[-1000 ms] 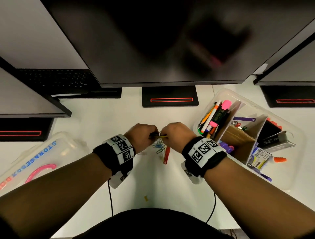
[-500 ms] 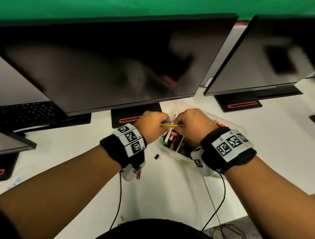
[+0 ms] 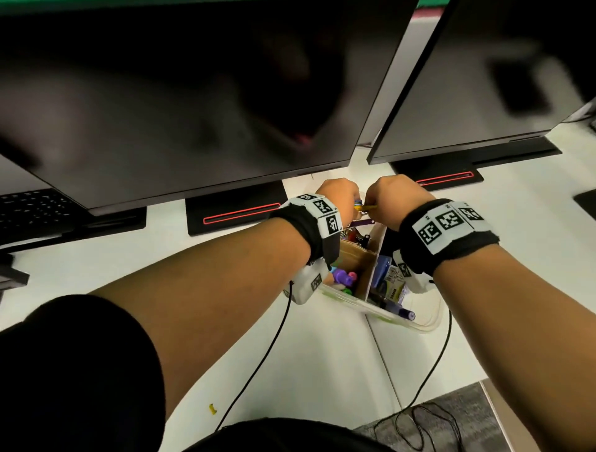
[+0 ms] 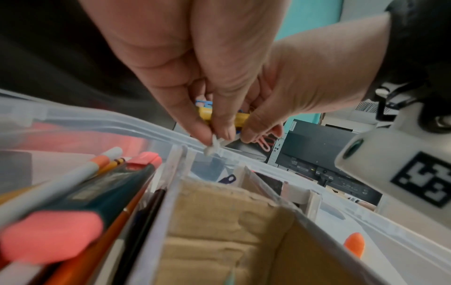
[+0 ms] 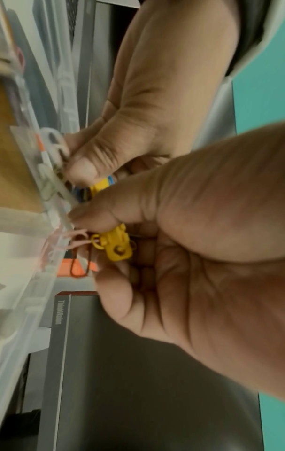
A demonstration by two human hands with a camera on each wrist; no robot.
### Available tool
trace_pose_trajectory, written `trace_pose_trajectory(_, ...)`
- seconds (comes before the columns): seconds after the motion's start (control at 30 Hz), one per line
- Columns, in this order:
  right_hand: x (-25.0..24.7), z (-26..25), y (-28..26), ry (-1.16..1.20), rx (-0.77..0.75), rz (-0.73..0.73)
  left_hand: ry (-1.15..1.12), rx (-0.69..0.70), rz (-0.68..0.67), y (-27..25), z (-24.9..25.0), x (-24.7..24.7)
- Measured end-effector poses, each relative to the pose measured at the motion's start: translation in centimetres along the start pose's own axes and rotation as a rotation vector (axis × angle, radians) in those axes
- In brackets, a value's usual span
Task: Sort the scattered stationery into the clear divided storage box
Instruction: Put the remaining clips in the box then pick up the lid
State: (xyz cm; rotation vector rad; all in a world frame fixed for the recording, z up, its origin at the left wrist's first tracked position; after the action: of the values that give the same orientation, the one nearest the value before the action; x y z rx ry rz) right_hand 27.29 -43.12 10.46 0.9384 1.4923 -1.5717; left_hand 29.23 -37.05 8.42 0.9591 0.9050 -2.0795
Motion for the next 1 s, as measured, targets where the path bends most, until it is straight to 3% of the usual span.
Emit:
trace_pose_trajectory(0.17, 1.2, -0.8, 1.2, -0.048, -0.007, -0.080, 0.008, 0.003, -0.116, -0.4, -0.3, 1.3)
trace_pose_trajectory(0.3, 2.3, -1.0, 1.4, 0.024, 0.006, -0.130, -0.230, 0.006, -0.090, -1.5, -2.0, 0.5)
trace_pose_trajectory(0.43, 1.7, -1.8, 1.0, 0.110, 0.013, -0.081, -0.470, -0.028, -0.119, -2.4, -4.5, 0.3)
trace_pose_trajectory(0.5, 1.3, -2.7, 0.6, 0.183, -0.019, -0.041, -0.503, -0.004, -0.131, -3.6, -5.6, -0.1)
trace_pose_trajectory(0.6, 2.6, -3.6, -0.7, 0.269, -0.042, -0.109, -0.525, -0.038, -0.077, -5.4, -8.0, -1.0)
trace_pose_trajectory(0.73, 3.9, -5.2, -2.1, 0.364, -0.095, -0.154, -0.422, -0.103, 0.044, -8.2, -13.0, -1.4)
trace_pose_trajectory(0.87, 3.5, -10.3, -3.4, 0.397, -0.243, -0.159, -0.238, -0.200, 0.105, -10.7, -18.4, -0.9)
trace_pose_trajectory(1.0, 6.1, -16.7, -4.6, 0.273, -0.381, -0.161, -0.087, -0.276, -0.102, -12.7, -22.0, 3.4)
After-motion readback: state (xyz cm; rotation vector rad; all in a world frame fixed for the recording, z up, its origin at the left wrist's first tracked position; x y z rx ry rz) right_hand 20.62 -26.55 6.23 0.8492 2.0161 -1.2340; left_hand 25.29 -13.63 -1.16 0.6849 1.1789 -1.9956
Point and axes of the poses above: each hand's wrist, its own y-axis towards the middle knuckle, its own x-axis out of the palm, z = x × y, the point moved 10 cm from there along y, towards the middle knuckle, and after that the axes turned 10 degrees about -z, right-handed, at the moved point
